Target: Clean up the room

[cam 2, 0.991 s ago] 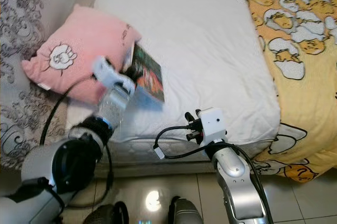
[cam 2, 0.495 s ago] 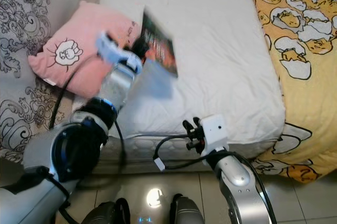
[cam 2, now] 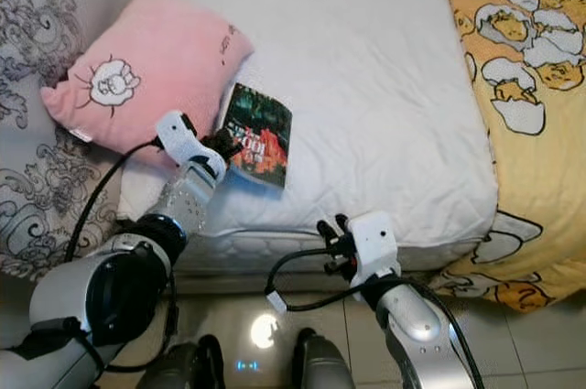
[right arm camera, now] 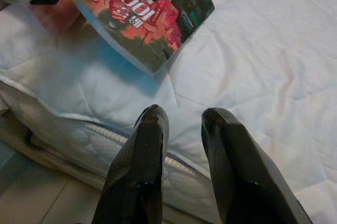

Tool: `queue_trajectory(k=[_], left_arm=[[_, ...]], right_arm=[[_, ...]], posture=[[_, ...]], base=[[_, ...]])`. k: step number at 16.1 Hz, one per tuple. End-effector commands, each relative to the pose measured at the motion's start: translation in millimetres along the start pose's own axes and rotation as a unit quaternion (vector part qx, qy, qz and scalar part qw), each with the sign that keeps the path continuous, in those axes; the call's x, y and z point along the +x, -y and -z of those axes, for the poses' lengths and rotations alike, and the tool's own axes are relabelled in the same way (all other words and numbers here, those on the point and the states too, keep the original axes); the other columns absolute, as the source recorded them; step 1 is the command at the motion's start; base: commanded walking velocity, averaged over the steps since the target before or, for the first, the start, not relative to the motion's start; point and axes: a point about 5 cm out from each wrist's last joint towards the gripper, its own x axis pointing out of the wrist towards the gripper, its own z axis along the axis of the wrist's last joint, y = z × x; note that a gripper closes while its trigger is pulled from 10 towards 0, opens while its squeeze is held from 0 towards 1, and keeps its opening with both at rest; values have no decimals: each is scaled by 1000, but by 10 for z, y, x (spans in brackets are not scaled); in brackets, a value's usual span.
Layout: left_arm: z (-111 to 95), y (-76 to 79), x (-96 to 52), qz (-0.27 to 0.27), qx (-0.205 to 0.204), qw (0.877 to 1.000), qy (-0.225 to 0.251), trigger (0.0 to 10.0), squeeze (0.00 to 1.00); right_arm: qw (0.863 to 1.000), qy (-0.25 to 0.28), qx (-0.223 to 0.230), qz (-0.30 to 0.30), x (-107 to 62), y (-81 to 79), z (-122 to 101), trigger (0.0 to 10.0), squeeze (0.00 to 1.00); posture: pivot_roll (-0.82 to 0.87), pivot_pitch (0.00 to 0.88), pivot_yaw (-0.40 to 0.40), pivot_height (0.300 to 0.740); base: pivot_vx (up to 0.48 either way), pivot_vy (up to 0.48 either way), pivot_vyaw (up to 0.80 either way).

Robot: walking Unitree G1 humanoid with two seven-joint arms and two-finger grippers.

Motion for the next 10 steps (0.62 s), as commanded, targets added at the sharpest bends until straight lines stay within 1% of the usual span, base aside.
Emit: queue_trajectory(k=[1,2,3,4,5,7,10], left_arm=[[-101,-28,13,-11,55,998,17,10000,0],[-159,-41,22,-14,90,996,23,10000,0],[-174,-60,24,-20,116,993,21,10000,71],[-180,-81,22,-27,133,991,22,10000,890],[-220,-171,13,-55,149,987,31,10000,1000],[-266,-186,16,-65,149,986,41,10000,1000],[-248,-118,18,-62,142,987,47,10000,1000]], right_arm=[[1000,-4,0,3,-46,12,-3,10000,0],[1000,-4,0,3,-47,9,-1,10000,0],[1000,-4,1,3,-46,2,2,10000,0],[1000,-4,1,2,-46,-2,2,10000,0],[1000,-4,1,-1,-27,-19,-3,10000,0],[1000,-4,0,-2,-19,-22,-2,10000,0],[1000,-7,-4,-5,-19,-15,13,10000,0]], posture=[[-393,229,-46,740],[-388,227,-44,740],[-385,227,-43,740],[-385,227,-43,740],[-380,229,-41,740],[-376,229,-42,740],[-374,225,-43,740]], base=[[0,0,0],[0,0,0],[0,0,0],[0,0,0],[0,0,0],[0,0,0],[0,0,0]])
